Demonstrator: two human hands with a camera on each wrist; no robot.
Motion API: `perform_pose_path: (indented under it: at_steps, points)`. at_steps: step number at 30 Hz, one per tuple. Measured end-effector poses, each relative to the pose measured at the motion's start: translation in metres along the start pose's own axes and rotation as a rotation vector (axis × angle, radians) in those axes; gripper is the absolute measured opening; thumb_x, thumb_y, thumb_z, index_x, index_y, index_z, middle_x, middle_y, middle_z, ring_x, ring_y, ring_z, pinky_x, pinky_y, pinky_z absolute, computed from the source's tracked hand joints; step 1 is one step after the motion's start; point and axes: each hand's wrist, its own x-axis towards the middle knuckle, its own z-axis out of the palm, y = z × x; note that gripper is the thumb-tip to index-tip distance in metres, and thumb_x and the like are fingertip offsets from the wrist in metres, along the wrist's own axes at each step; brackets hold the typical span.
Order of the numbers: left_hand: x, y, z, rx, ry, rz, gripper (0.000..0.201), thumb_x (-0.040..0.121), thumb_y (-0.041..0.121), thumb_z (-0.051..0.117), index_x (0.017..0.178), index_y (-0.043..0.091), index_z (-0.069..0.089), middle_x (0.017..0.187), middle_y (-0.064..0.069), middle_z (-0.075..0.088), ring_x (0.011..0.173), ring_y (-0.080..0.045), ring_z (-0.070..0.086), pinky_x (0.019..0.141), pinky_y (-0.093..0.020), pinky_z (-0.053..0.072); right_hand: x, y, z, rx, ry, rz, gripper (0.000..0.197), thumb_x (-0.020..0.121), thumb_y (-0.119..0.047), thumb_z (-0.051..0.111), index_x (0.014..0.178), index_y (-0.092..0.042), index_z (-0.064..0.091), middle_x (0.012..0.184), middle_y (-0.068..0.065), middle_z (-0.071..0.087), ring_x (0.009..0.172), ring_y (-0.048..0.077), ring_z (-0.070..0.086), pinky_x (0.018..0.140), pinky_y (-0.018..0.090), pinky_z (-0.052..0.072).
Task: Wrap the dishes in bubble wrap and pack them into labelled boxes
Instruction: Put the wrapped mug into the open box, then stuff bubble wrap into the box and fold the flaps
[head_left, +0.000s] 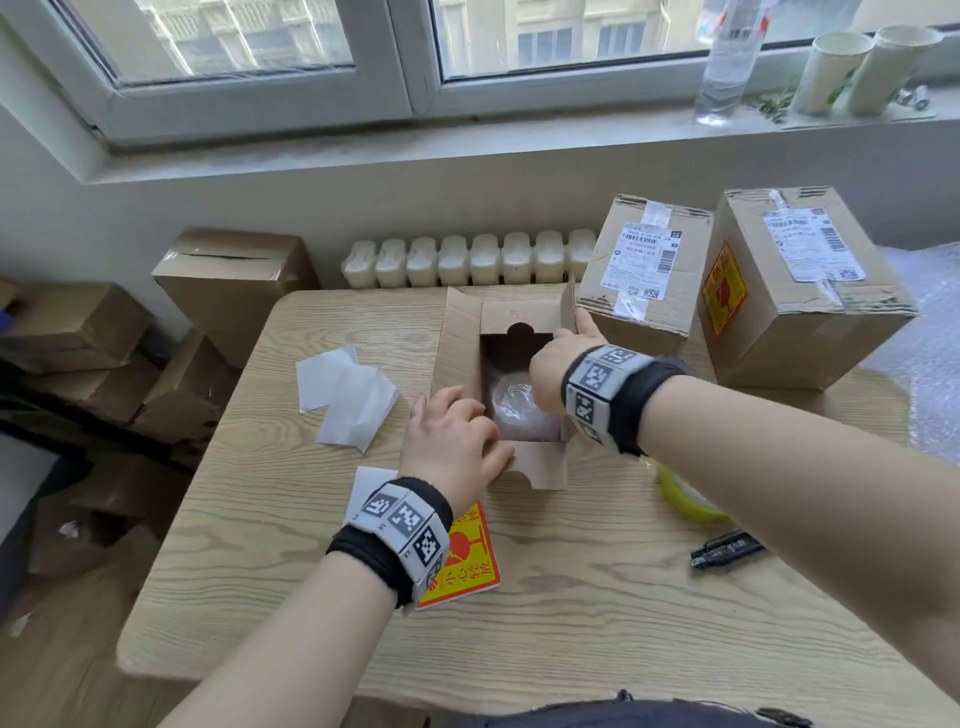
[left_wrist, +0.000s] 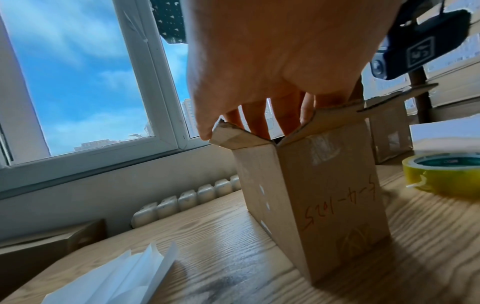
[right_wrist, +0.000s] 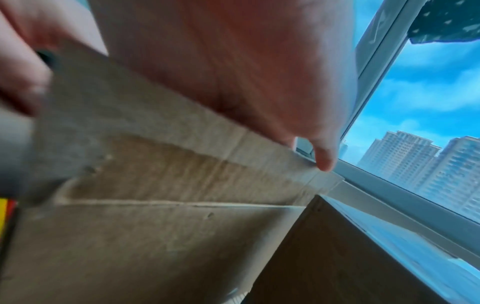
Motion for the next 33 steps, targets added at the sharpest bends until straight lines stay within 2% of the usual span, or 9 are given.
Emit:
perform_pose_path:
  at_steps: [2, 5, 8, 11, 16, 21, 26, 30, 33]
  points:
    - [0.0, 0.001, -0.001, 0.017, -0.022, -0.002, 0.042, 0.092, 0.056, 0.039, 0.112, 0.031, 0.066, 0.134, 0.013, 0.049, 0.139, -0.016, 0.02, 0.114, -0.041, 0.007, 0.001, 0.002, -0.003, 0.057, 0.03, 0.002, 0.037, 0.094, -0.027, 0.048, 0.13, -0.018, 0.048, 0.118, 0.002, 0.051, 0.135, 0.024, 0.029, 0.115, 0.046, 0.006]
    - [0.001, 0.0, -0.003, 0.02, -0.04, -0.006, 0.04, 0.092, 0.055, 0.041, 0.113, 0.031, 0.065, 0.136, 0.012, 0.047, 0.14, -0.017, 0.018, 0.115, -0.042, 0.007, 0.014, 0.003, -0.002, 0.093, 0.131, 0.068, 0.046, 0.088, -0.019, 0.047, 0.134, -0.015, 0.045, 0.152, 0.01, 0.02, 0.133, 0.025, 0.028, 0.112, 0.046, 0.012]
    - [0.001, 0.003, -0.006, 0.034, -0.06, -0.017, 0.038, 0.092, 0.054, 0.042, 0.112, 0.032, 0.065, 0.135, 0.012, 0.047, 0.14, -0.017, 0.019, 0.116, -0.044, 0.009, 0.022, 0.005, 0.003, 0.238, 0.137, 0.104, 0.042, 0.087, -0.017, 0.048, 0.129, -0.017, 0.049, 0.156, 0.007, 0.009, 0.133, 0.026, 0.027, 0.11, 0.049, 0.014]
    - [0.004, 0.018, -0.015, 0.019, -0.027, -0.03, 0.033, 0.092, 0.049, 0.045, 0.113, 0.032, 0.064, 0.135, 0.01, 0.048, 0.139, -0.019, 0.021, 0.115, -0.044, 0.013, 0.016, 0.019, 0.012, 0.389, 0.235, 0.063, 0.034, 0.092, -0.024, 0.045, 0.122, -0.018, 0.059, 0.149, 0.003, 0.03, 0.132, 0.025, 0.031, 0.107, 0.045, 0.02]
    - [0.025, 0.08, -0.036, -0.071, 0.122, 0.085, 0.027, 0.09, 0.043, 0.052, 0.109, 0.029, 0.067, 0.13, 0.007, 0.054, 0.136, -0.02, 0.028, 0.114, -0.045, 0.017, -0.03, 0.073, 0.041, 0.588, 0.568, -0.036, 0.029, 0.09, -0.021, 0.045, 0.105, -0.021, 0.071, 0.114, 0.0, 0.063, 0.112, 0.022, 0.051, 0.099, 0.039, 0.036]
    - [0.057, 0.176, -0.04, -0.112, 0.131, 0.217, 0.025, 0.088, 0.041, 0.055, 0.106, 0.029, 0.068, 0.126, 0.006, 0.057, 0.131, -0.02, 0.035, 0.111, -0.044, 0.022, -0.073, 0.17, 0.103, 0.699, 0.444, 0.188, 0.027, 0.088, -0.023, 0.048, 0.101, -0.021, 0.071, 0.11, 0.003, 0.066, 0.108, 0.025, 0.056, 0.094, 0.039, 0.044]
    - [0.09, 0.284, -0.023, -0.106, 0.016, 0.345, 0.026, 0.091, 0.044, 0.051, 0.109, 0.031, 0.065, 0.126, 0.006, 0.056, 0.128, -0.02, 0.038, 0.11, -0.039, 0.026, -0.118, 0.268, 0.188, 0.803, 0.336, 0.416, 0.025, 0.084, -0.018, 0.049, 0.095, -0.017, 0.072, 0.108, 0.008, 0.064, 0.106, 0.029, 0.057, 0.09, 0.038, 0.049]
    - [0.109, 0.354, -0.005, -0.108, -0.081, 0.394, 0.028, 0.092, 0.04, 0.051, 0.114, 0.028, 0.064, 0.127, 0.004, 0.056, 0.125, -0.022, 0.04, 0.106, -0.035, 0.03, -0.147, 0.327, 0.251, 0.821, 0.166, 0.611, 0.038, 0.088, -0.027, 0.052, 0.125, -0.019, 0.056, 0.131, 0.01, 0.045, 0.124, 0.032, 0.041, 0.102, 0.04, 0.039]
    - [0.117, 0.389, 0.008, -0.099, -0.166, 0.373, 0.03, 0.091, 0.039, 0.05, 0.115, 0.028, 0.063, 0.126, 0.003, 0.057, 0.124, -0.024, 0.041, 0.104, -0.035, 0.033, -0.163, 0.353, 0.291, 0.732, 0.014, 0.635, 0.064, 0.082, -0.034, 0.064, 0.139, -0.024, 0.036, 0.141, 0.008, 0.032, 0.13, 0.031, 0.031, 0.104, 0.042, 0.036]
